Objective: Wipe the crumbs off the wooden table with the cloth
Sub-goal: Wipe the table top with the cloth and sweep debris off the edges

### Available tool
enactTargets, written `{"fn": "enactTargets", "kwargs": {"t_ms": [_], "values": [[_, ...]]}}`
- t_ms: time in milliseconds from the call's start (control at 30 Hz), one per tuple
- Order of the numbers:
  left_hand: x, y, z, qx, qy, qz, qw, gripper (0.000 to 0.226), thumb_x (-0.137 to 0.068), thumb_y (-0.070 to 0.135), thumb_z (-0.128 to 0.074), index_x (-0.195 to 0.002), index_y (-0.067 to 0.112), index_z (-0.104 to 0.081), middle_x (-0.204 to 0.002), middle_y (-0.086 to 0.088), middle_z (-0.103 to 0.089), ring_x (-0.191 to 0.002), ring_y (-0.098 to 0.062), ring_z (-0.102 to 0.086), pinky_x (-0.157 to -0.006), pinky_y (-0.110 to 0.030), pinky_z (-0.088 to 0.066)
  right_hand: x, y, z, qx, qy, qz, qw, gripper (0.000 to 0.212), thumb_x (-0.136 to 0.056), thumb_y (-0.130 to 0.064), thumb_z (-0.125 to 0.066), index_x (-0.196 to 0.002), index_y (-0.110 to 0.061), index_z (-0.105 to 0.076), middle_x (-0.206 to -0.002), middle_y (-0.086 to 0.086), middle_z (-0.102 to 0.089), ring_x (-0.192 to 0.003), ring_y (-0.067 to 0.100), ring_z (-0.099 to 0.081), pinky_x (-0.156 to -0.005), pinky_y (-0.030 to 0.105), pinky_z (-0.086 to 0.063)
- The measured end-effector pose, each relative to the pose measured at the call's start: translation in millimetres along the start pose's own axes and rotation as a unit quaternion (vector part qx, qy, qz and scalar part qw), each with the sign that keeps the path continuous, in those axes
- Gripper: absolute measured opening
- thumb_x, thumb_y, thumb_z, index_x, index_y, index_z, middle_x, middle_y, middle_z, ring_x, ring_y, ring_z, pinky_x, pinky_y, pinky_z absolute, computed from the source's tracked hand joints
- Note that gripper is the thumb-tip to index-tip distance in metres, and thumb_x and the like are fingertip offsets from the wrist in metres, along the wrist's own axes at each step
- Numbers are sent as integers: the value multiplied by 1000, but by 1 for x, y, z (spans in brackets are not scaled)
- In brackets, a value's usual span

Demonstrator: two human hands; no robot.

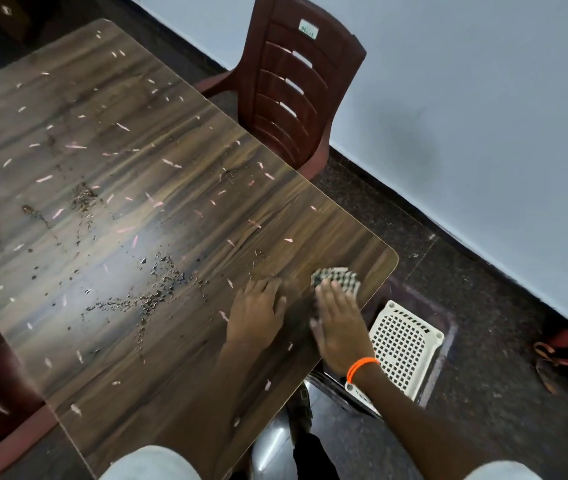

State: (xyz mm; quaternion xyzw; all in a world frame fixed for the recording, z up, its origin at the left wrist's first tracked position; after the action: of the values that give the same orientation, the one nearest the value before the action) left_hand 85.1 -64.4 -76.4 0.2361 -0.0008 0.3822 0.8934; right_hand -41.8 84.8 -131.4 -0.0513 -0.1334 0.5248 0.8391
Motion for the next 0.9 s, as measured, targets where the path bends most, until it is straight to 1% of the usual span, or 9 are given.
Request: {"fn": "enactTargets", "kwargs": {"t_ms": [133,200,333,433,533,633,767,833,900], "values": [[5,-4,4,-14,4,12,1000,59,-101,51,-35,-153,23,-34,-159,2,-37,-149,-15,-28,-120,-38,-19,32,-31,-21,34,-58,174,982,68,-105,-51,-29,-162,-19,-9,-170,-2,-3,-157,18,-1,-125,44,-15],[8,-6,6,-13,9,15,1000,62,-101,53,-33,-155,23,-30,-162,2,-31,-152,-14,-21,-121,-39,-15,20,-15,-8,50,-59,194,978,65,-106,-49,-28,-162,-22,-9,-170,-4,-5,-157,14,0,-126,42,-14],[19,-16,10,-13,20,28,999,63,-102,54,-31,-156,23,-27,-163,2,-29,-152,-15,-19,-120,-40,-21,-16,12,20,16,-26,29,999,63,-106,-41,-32,-161,-18,-12,-169,-2,-8,-157,15,-2,-125,46,-16],[34,-29,12,-16,22,48,998,62,-102,52,-32,-156,21,-29,-163,0,-30,-152,-17,-20,-120,-40,-23,-6,-30,11,7,-18,0,1000,66,-104,-42,-31,-161,-14,-11,-169,3,-5,-157,20,1,-127,46,-9],[45,-43,19,-12,26,73,997,62,-102,49,-36,-155,19,-31,-162,-1,-31,-152,-17,-21,-120,-41,-26,38,-107,-22,-61,-57,125,989,66,-101,-42,-41,-159,-14,-24,-168,4,-17,-157,22,-4,-125,49,-16],[53,-56,23,-10,22,87,996,63,-102,53,-31,-156,22,-26,-164,1,-26,-153,-16,-18,-121,-42,-25,88,-167,-58,-44,-89,237,966,60,-102,-43,-39,-156,-17,-31,-165,1,-26,-157,19,-5,-123,47,-22],[60,-75,33,-13,42,110,993,63,-101,54,-32,-155,22,-28,-163,1,-29,-152,-17,-20,-121,-42,-25,67,-159,-53,-23,-116,300,946,63,-102,-43,-39,-159,-24,-22,-166,-5,-24,-156,15,-7,-124,45,-18],[64,-83,35,-18,52,123,991,64,-101,54,-32,-155,22,-30,-163,0,-30,-152,-18,-21,-121,-42,-23,25,-126,-32,-12,-86,245,966,65,-101,-41,-40,-160,-20,-21,-167,-1,-21,-156,19,-11,-124,48,-19],[69,-88,34,-14,57,133,989,64,-101,56,-30,-156,22,-28,-163,1,-29,-152,-18,-20,-122,-42,-19,-26,-81,-6,0,-34,127,991,64,-103,-37,-39,-160,-15,-19,-168,4,-17,-156,23,-13,-124,49,-19]]}}
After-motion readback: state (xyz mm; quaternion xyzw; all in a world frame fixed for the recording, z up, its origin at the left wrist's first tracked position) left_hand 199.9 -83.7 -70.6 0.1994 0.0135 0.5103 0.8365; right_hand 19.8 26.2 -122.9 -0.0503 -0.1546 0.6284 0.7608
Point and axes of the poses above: each hand's wrist, its own x-axis away from the middle knuckle, its own z-axis out of the back of the hand, y = z × x, the point moved 5 cm from there along -x, towards the middle knuckle
